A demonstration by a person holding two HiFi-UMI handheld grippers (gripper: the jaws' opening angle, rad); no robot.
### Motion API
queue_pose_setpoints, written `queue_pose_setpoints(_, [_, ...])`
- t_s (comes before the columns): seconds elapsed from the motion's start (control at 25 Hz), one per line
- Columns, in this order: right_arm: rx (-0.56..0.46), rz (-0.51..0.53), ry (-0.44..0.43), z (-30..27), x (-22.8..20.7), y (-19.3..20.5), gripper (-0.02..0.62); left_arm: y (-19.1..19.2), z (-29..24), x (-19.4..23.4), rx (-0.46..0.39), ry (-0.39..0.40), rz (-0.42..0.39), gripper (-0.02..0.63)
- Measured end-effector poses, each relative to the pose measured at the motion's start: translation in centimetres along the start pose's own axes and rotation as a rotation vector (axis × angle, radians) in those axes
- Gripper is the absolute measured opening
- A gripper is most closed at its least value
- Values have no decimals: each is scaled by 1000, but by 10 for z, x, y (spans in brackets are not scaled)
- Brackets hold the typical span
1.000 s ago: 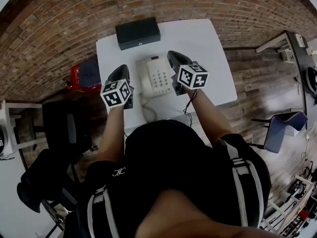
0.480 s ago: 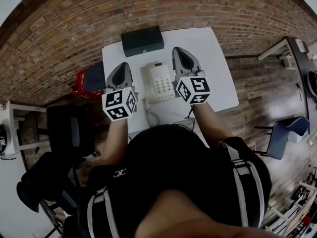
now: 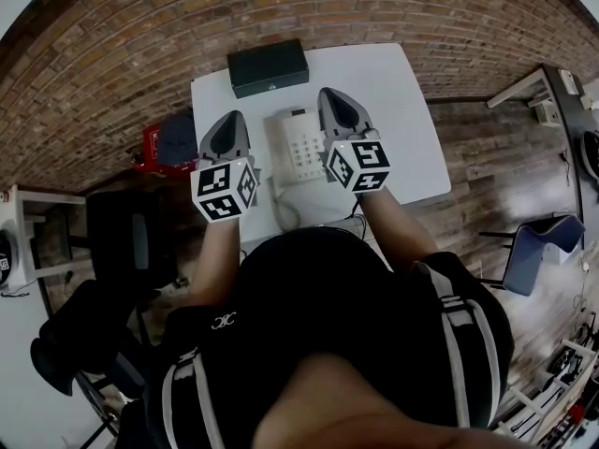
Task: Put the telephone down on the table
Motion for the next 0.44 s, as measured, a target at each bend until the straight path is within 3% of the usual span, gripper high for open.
queue_pose_setpoints(0.44, [35,-12,-9,-8,-4,5,-2,5,-6,0,22,3,8,3])
Point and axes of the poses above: the fingertips, and each gripper's own axes: z backward along the fingers, x to its left, y out of its underside, the point moved 6 cm from there along z, backward along the fingers, and after that the axes turned 14 degrees about -z, right-handed, at the moved point
